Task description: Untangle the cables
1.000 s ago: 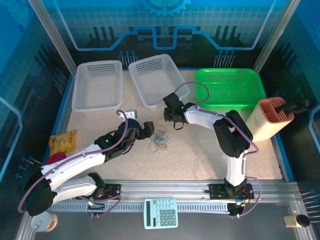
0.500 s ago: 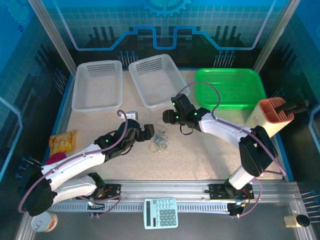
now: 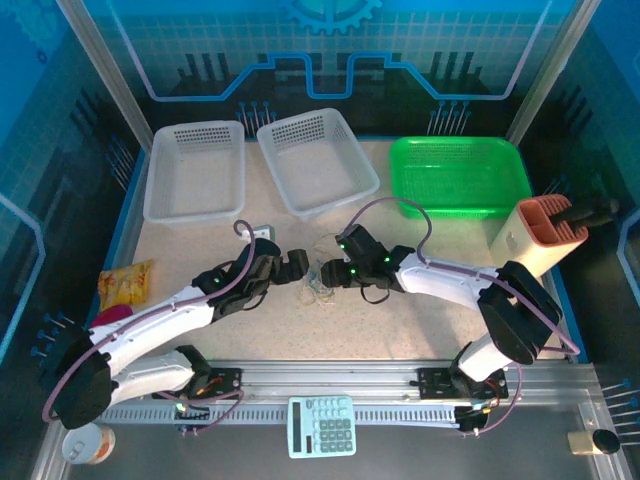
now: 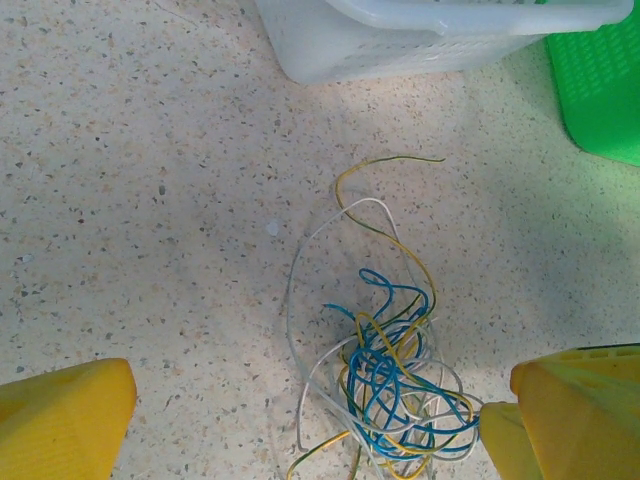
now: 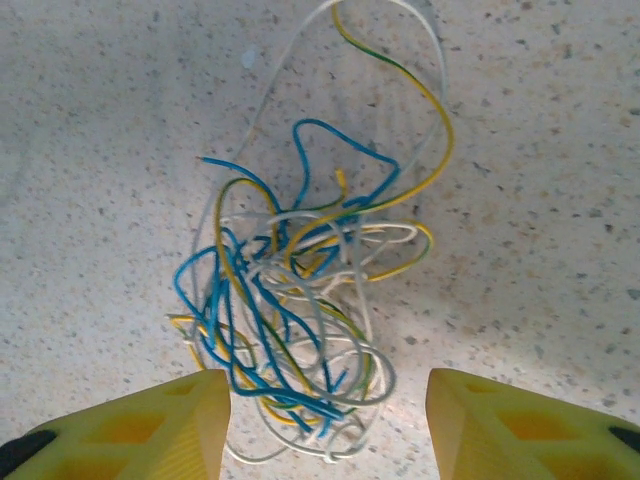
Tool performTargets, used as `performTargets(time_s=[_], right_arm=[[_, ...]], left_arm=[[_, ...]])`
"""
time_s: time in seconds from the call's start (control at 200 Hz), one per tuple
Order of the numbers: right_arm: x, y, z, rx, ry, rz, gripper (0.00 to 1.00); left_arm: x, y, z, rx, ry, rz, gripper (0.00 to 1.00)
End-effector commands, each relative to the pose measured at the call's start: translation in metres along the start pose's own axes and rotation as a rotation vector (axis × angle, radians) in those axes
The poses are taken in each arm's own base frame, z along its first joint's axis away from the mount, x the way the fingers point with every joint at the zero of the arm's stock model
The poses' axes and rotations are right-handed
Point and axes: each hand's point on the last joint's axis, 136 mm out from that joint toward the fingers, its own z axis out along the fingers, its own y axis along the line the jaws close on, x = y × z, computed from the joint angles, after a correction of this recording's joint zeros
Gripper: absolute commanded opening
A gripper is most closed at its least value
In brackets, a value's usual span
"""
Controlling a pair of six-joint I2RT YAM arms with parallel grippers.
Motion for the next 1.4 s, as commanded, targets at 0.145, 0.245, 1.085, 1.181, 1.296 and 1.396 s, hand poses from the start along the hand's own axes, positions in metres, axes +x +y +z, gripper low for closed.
performTargets(time_s=[0.145,0.245,1.085,1.181,1.296,1.396], right_arm=[[-0.001,0.010,0.010,-0.033,0.001,0.013,0.52],[0.001,0.011,0.014,-0.039,0.012,0.020,0.47],[-0.058,0.049,-0.091,-0.113,-0.257,-0.245,0.00],[-0.062,0.059,-0.105,-0.177,-0.300,-0.292,0.00],[-0.068,0.057,-0.119,-0.211,-0.354,-0.304,0.00],[-0.069,0.043,-0.109,-0.219,-0.288,-0.264,0.00]], left_arm=[[0.001,0.002,-0.002,0.017,-0.005,-0.019,0.99],[-0.001,0.001,-0.004,0.019,-0.012,-0.021,0.99],[-0.014,-0.021,-0.011,0.097,-0.018,-0.077,0.99],[-0.021,-0.032,-0.016,0.151,-0.018,-0.134,0.99],[-0.032,-0.042,-0.023,0.203,-0.025,-0.177,0.99],[-0.039,-0.054,-0.028,0.252,-0.028,-0.173,0.99]])
